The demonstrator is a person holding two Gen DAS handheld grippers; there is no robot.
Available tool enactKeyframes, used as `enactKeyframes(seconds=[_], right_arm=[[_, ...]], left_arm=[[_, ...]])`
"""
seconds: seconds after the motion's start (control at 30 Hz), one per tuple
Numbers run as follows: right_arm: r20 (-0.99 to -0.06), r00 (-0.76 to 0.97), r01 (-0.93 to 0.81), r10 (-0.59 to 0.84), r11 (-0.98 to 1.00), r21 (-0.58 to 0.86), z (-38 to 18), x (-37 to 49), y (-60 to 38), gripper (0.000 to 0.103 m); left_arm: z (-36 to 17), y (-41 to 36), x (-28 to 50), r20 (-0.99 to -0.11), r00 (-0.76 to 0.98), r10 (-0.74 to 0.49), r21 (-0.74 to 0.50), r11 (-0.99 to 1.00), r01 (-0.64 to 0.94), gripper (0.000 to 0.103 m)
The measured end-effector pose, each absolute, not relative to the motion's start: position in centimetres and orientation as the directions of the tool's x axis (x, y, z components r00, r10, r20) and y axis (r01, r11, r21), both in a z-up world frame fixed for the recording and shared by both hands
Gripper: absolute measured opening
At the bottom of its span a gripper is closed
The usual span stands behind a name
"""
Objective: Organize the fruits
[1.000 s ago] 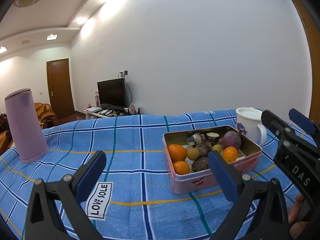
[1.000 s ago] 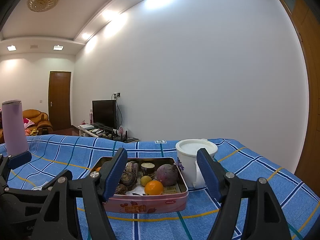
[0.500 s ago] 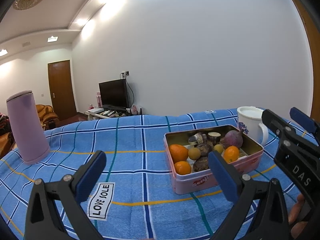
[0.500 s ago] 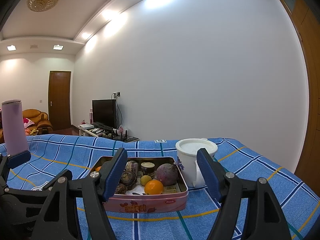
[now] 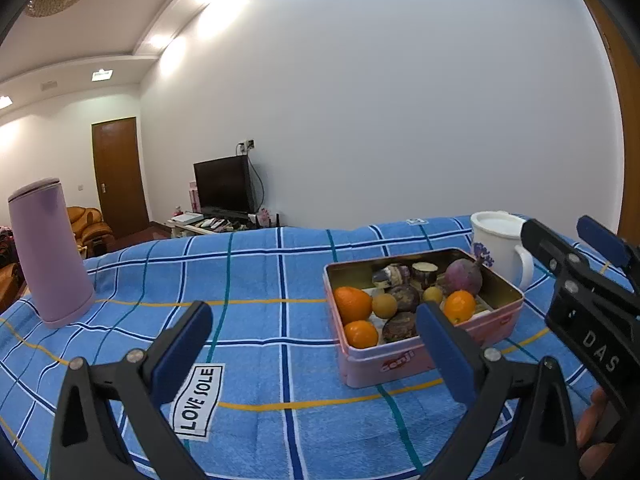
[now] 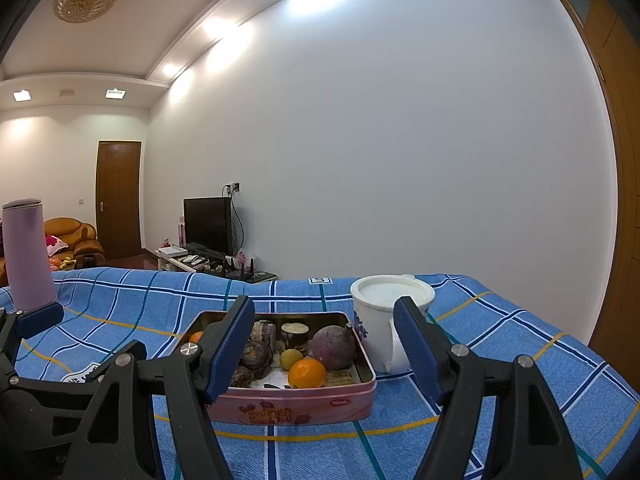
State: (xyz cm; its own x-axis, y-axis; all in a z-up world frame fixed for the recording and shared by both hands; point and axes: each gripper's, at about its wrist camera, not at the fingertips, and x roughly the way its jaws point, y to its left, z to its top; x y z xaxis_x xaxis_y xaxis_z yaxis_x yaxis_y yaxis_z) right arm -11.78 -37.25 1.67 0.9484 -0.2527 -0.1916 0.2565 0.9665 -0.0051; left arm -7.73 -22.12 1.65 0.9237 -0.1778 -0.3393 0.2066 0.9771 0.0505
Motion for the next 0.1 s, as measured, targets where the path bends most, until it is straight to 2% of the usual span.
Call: enactKeyframes(seconds=[0.1], right_arm=[[-0.194, 0.948, 0.257, -0.253, 0.966, -0.005, 1.7, -11.74, -37.3, 0.073]], left_arm=[[1.59, -22.01, -7.52, -0.348, 0.922, -0.172, 0.044, 0.979, 0.2, 0.103]])
